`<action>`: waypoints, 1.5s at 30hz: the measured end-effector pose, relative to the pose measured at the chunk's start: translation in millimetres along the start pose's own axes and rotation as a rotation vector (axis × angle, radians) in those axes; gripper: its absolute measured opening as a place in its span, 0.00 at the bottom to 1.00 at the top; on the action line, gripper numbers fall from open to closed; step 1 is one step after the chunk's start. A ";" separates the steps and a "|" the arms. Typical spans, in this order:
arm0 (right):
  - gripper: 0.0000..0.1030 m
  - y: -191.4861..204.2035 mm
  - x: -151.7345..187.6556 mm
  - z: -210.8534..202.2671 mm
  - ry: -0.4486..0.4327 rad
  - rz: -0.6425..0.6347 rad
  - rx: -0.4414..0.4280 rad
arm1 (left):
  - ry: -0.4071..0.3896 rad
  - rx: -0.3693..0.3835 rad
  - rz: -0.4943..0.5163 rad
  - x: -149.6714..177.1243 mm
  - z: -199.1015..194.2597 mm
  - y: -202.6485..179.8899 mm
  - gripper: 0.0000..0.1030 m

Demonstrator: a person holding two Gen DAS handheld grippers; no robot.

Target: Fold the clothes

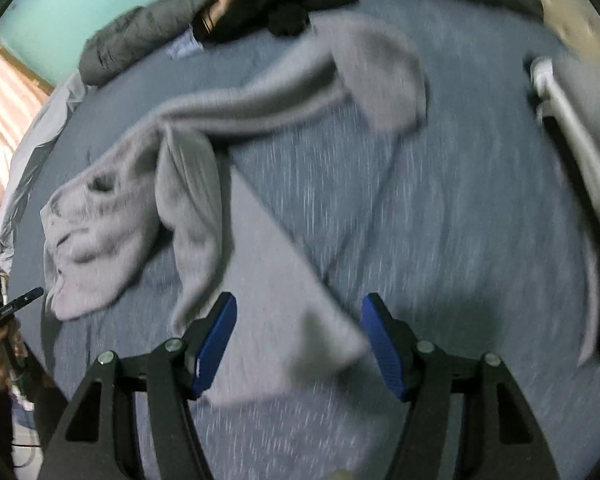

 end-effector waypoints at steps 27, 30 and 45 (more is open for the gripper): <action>0.35 20.5 65.4 38.5 0.042 0.155 -0.071 | -0.002 0.041 0.077 18.2 4.8 -20.8 0.02; 0.13 21.1 59.6 27.6 -0.001 0.151 -0.070 | -0.018 0.042 0.084 14.1 -5.0 -21.4 0.02; 0.07 12.6 12.0 -96.8 -0.203 0.032 -0.024 | -0.187 0.005 0.066 -31.5 -106.9 -0.5 0.02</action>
Point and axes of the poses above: each gripper's, at about its wrist camera, not at the fingertips, and z roughly the way its jaws point, y to its left, x to its underside, the point moved 5 cm from there along z, roughly the way its jaws point, and after that the axes turned 8 degrees about -y, right-handed, at the moved point
